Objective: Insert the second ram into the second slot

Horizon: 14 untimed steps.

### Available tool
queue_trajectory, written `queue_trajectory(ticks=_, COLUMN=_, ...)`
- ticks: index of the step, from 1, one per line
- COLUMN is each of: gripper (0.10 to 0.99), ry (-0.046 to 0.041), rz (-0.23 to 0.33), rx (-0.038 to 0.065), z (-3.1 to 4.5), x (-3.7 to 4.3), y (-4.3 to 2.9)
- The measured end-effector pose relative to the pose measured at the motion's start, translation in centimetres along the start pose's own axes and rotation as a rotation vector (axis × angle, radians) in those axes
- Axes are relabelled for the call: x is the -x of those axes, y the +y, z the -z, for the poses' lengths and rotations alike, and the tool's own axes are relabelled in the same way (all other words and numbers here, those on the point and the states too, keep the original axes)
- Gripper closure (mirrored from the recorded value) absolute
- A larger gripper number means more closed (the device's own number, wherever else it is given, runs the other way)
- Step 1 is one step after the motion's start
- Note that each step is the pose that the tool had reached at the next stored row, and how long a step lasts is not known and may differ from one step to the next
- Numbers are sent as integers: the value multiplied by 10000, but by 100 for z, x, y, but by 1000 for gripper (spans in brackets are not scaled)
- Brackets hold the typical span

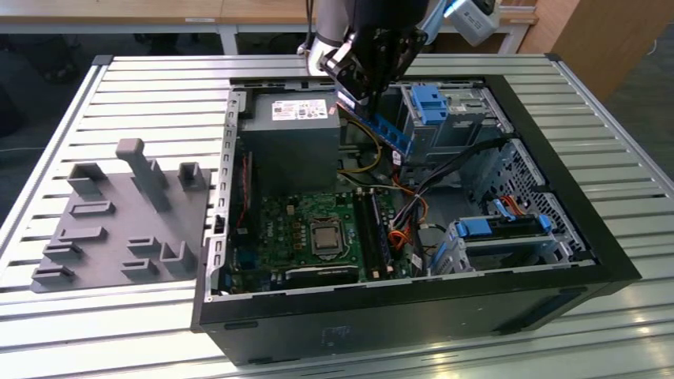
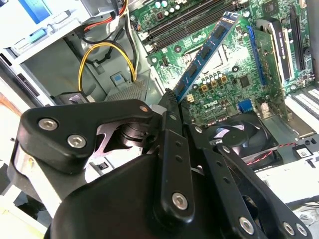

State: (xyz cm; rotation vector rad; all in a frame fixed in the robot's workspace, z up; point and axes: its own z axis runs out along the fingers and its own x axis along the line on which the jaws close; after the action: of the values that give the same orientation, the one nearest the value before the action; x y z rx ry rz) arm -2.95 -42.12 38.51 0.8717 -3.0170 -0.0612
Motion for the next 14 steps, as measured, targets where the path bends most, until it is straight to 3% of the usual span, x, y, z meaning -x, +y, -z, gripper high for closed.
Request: queue_trajectory(ticks=14, gripper=949, ry=-15, rz=-436, rx=-6, z=-1, x=0, y=0)
